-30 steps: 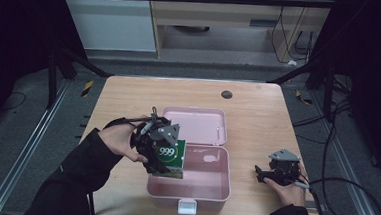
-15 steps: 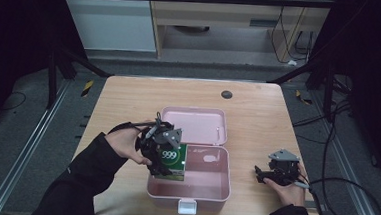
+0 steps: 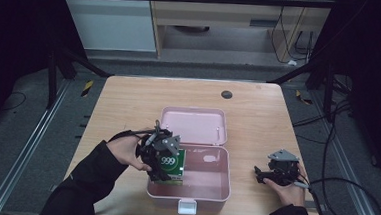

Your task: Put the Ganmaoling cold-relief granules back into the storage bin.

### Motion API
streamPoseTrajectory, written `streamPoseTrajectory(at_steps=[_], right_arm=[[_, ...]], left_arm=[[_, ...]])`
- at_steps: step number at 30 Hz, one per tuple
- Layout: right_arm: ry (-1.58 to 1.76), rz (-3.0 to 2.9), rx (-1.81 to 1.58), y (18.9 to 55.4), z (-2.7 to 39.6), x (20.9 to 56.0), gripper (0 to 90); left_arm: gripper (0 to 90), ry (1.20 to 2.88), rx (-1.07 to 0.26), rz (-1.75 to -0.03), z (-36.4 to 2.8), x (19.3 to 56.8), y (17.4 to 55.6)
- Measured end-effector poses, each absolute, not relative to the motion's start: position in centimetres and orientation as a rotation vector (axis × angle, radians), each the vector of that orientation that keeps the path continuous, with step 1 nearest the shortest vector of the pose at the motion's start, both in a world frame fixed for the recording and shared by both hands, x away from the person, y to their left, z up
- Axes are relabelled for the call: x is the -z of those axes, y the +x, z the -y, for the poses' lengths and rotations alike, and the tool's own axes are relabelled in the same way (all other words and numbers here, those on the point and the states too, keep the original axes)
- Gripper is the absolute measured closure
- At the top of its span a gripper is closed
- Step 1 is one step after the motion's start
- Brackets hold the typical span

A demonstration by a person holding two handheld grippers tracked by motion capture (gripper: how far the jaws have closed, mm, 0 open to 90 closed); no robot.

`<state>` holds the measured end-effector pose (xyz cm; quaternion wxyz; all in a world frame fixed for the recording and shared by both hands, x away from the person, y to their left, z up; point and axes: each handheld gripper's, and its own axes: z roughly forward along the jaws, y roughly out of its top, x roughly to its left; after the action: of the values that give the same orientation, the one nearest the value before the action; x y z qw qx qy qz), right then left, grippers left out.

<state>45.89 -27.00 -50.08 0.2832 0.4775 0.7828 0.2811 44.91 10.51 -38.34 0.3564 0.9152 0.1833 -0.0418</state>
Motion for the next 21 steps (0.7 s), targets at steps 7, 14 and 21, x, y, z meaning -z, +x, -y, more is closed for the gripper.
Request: streamPoseTrajectory(at_steps=[7, 14, 21], right_arm=[[1.276, -2.099, -0.751, 45.9, 27.0, 50.1, 3.3], [1.277, -2.104, -0.747, 45.9, 27.0, 50.1, 2.9], [1.282, -2.109, -0.744, 45.9, 27.0, 50.1, 2.2]], left_arm=[[14.4, 2.342, 0.115, -0.52, -10.1, 39.9, 44.7], [13.9, 2.268, 0.133, -0.611, -9.9, 41.2, 44.2], [12.6, 2.382, 0.102, -0.508, -10.3, 41.4, 44.7]])
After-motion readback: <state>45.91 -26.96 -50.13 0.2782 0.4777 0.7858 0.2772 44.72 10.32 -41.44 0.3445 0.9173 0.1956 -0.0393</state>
